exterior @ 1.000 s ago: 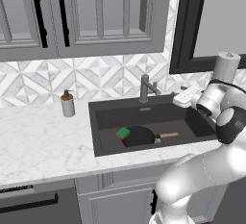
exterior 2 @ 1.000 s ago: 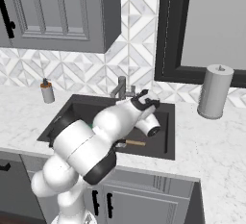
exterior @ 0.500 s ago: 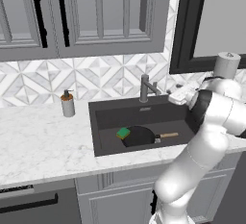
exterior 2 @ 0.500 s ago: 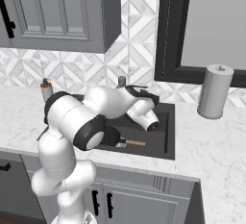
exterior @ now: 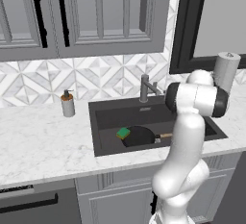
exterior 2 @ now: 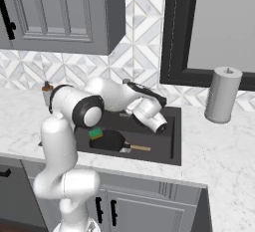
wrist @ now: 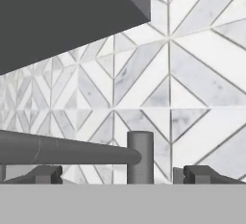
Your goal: Pick the pan and sponge and place them into the sink. Then turn on the water.
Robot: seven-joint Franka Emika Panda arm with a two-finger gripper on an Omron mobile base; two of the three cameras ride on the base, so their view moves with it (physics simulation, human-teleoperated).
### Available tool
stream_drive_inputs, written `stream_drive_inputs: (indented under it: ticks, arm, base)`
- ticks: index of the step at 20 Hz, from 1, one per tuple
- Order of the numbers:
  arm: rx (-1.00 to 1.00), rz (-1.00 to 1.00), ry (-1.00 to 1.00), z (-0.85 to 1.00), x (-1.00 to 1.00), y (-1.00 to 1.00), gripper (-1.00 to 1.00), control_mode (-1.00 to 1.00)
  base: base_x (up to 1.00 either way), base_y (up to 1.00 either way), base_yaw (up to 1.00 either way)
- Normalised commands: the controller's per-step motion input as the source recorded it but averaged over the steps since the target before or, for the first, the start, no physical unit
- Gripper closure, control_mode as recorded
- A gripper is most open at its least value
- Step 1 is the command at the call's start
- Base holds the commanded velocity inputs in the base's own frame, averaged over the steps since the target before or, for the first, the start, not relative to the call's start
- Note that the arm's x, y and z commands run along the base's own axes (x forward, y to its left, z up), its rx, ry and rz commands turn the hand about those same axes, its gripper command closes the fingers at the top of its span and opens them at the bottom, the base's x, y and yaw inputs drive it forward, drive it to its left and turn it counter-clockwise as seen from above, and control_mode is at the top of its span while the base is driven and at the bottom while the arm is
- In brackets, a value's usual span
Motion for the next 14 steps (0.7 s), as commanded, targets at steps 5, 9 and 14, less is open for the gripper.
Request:
stream_drive_inputs:
  ticks: [5,9,14]
  arm:
    - [0.00,0.01,0.06,-0.05,0.32,0.05,-1.00,-1.00]
    - [0.00,0.00,0.00,0.00,0.04,0.20,-1.00,-1.00]
    - [-0.03,0.00,0.00,0.00,0.00,0.30,-1.00,-1.00]
  base:
    - [0.00,0.00,0.00]
    - [0.00,0.00,0.00]
    - [0.00,0.00,0.00]
